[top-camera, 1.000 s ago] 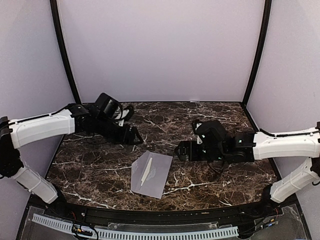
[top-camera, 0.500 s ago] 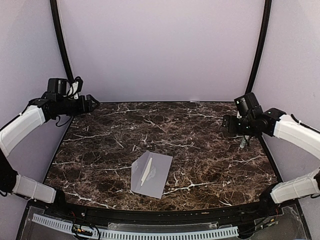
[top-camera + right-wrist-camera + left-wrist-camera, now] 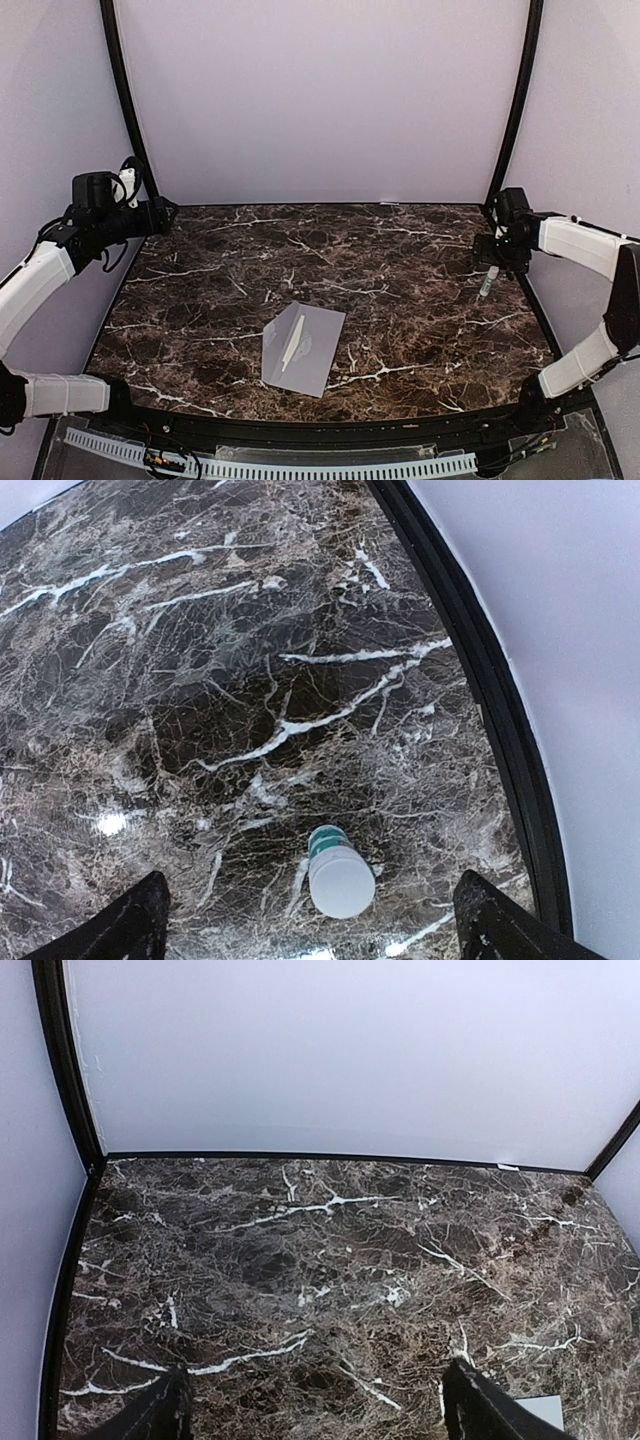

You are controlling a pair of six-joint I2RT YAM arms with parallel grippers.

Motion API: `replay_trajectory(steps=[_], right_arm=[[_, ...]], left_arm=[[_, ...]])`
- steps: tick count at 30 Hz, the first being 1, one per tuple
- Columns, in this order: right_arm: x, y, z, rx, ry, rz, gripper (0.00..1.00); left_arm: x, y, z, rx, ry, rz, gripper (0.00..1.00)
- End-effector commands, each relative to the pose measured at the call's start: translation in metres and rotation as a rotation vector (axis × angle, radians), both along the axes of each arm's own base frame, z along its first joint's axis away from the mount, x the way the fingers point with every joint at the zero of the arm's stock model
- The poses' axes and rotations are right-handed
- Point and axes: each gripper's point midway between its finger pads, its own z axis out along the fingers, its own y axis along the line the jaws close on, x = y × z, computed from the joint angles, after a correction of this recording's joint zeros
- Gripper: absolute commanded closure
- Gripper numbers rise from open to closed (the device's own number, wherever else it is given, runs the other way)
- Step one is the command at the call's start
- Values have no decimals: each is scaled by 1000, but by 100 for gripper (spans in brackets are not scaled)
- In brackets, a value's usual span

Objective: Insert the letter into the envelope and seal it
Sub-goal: Open the solid glue cap from the solid glue.

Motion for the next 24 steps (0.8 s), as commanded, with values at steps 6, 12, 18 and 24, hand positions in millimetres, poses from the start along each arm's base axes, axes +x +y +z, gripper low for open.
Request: replay_trajectory(steps=[6, 12, 18, 24], right_arm=[[11, -1, -28, 74, 36, 44, 16], [1, -8, -50, 46, 79, 14, 25], [6, -10, -57, 29, 83, 15, 44], [11, -17, -59, -1, 76, -2, 54]], left_arm=[[4, -3, -9, -2, 14, -23, 16], [4, -4, -11, -6, 21, -25, 16], [5, -4, -13, -8, 27, -26, 16], [6, -5, -17, -12, 37, -30, 16]])
